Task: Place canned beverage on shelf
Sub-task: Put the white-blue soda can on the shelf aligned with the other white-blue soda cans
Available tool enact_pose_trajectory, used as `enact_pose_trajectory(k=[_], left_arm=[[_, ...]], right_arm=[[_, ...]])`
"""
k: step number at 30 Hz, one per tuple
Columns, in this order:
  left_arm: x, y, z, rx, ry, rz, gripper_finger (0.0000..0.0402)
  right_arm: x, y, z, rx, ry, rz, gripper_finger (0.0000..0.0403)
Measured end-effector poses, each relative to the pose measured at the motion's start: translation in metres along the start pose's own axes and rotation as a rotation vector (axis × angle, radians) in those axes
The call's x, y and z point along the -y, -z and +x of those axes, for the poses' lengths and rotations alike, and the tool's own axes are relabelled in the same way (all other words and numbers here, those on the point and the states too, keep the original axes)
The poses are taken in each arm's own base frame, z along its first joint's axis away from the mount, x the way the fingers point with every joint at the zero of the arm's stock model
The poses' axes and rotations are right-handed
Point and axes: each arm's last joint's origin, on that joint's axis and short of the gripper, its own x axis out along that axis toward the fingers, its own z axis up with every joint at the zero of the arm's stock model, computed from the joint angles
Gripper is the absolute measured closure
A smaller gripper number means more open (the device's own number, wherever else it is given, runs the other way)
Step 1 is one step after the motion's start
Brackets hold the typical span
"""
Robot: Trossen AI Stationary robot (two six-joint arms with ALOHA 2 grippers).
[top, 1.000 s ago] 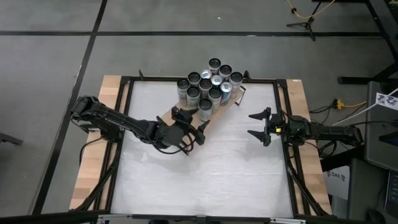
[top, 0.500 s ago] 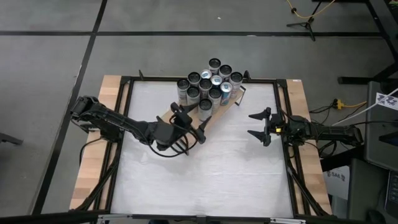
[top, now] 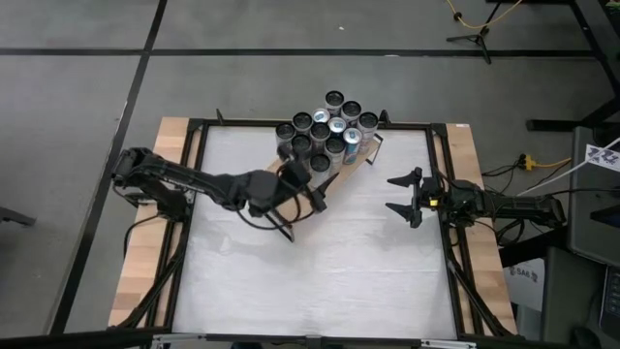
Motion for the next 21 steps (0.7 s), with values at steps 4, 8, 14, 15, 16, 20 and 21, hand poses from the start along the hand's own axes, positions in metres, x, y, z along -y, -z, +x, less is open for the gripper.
enact_pose_trajectory(k=[4,8,14,15,16,20,21], left_arm=[[-0.009,-0.006,0.009,-0.097,0.027,0.026,0.0074],[-0.017,-0.005,0.014,-0.214,0.095,0.049,0.0074],[-0.027,-0.001,0.02,-0.289,0.118,0.054,0.0074],[-0.028,0.0,0.021,-0.292,0.121,0.052,0.0074],[-0.03,0.001,0.022,-0.298,0.123,0.052,0.0074],[-0.036,0.005,0.027,-0.331,0.119,0.04,0.0074],[-0.037,0.005,0.027,-0.336,0.119,0.04,0.0074]], right_arm=[[0.0,0.0,0.0,0.0,0.0,0.0,0.0015],[0.0,0.0,0.0,0.0,0.0,0.0,0.0015],[0.0,0.0,0.0,0.0,0.0,0.0,0.0015],[0.0,0.0,0.0,0.0,0.0,0.0,0.0015],[0.0,0.0,0.0,0.0,0.0,0.0,0.0015],[0.0,0.0,0.0,0.0,0.0,0.0,0.0015],[0.0,0.0,0.0,0.0,0.0,0.0,0.0015]])
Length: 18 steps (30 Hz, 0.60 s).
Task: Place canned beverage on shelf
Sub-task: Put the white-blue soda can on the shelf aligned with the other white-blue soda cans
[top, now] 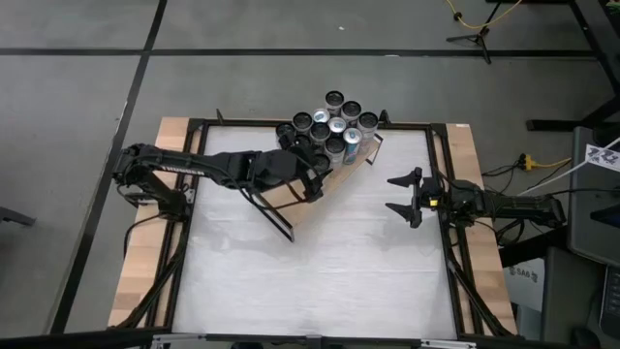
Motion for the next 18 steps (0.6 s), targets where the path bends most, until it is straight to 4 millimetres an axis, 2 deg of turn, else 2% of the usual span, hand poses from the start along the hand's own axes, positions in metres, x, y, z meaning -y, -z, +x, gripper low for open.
enact_pose_trajectory(k=[18], left_arm=[[-0.0023,0.0065,0.0018,-0.063,0.029,-0.011,0.0074]], right_arm=[[0.0,0.0,0.0,0.0,0.0,0.0,0.0015]])
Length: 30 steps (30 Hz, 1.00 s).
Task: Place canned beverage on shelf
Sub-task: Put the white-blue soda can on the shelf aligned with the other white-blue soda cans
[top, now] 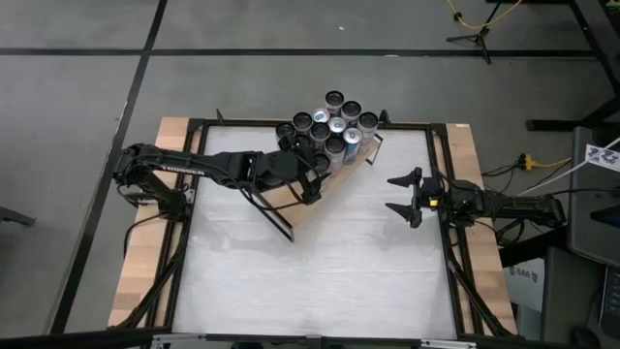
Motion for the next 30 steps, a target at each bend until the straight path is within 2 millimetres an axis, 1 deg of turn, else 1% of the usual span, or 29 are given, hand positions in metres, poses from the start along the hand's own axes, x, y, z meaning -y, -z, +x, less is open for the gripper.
enact_pose_trajectory(k=[4,11,14,18,24,30], left_arm=[[0.0,0.0,0.0,-0.003,0.001,0.004,0.0088],[0.0,0.002,0.0,-0.017,0.001,0.009,0.0139],[0.0,0.002,0.0,-0.017,0.005,0.01,0.0152],[0.001,0.002,0.0,-0.022,0.038,0.018,0.0155],[0.003,0.002,0.0,-0.025,0.114,0.08,0.0155],[-0.002,0.003,-0.012,-0.062,0.192,0.112,0.0156]], right_arm=[[0.0,0.0,0.0,0.0,0.0,0.0,0.0015],[0.0,0.0,0.0,0.0,0.0,0.0,0.0015],[0.0,0.0,0.0,0.0,0.0,0.0,0.0015],[0.0,0.0,0.0,0.0,0.0,0.0,0.0015],[0.0,0.0,0.0,0.0,0.0,0.0,0.0015],[0.0,0.0,0.0,0.001,0.0,0.0,0.0015]])
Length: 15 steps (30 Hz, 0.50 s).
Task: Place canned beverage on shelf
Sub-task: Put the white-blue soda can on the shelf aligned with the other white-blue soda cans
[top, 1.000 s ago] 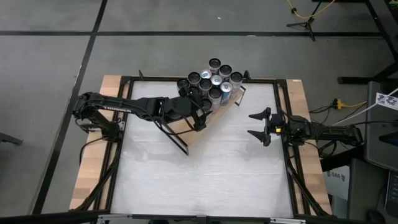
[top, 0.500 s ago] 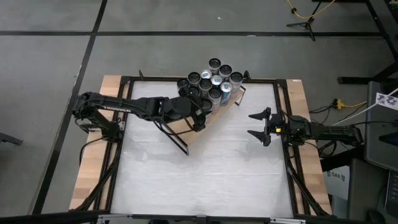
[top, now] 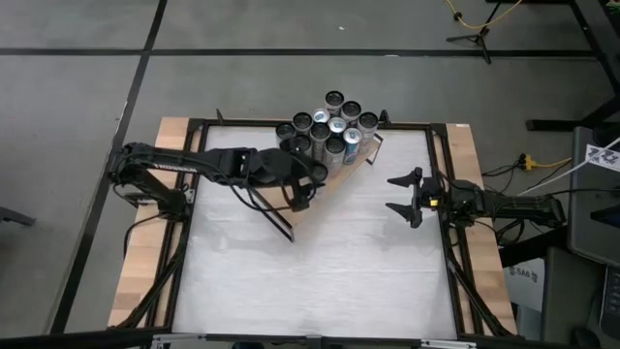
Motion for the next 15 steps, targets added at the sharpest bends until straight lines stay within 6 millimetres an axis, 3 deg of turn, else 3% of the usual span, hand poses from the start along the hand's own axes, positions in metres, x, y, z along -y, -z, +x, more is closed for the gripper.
enact_pose_trajectory(k=[6,15], left_arm=[[-0.003,0.0,-0.014,-0.008,0.091,0.08,0.0157],[-0.01,0.003,-0.019,-0.041,0.2,0.162,0.0157]], right_arm=[[0.0,0.0,0.0,0.002,0.0,0.0,0.0015],[0.0,0.0,0.0,0.001,-0.01,0.001,0.0015]])
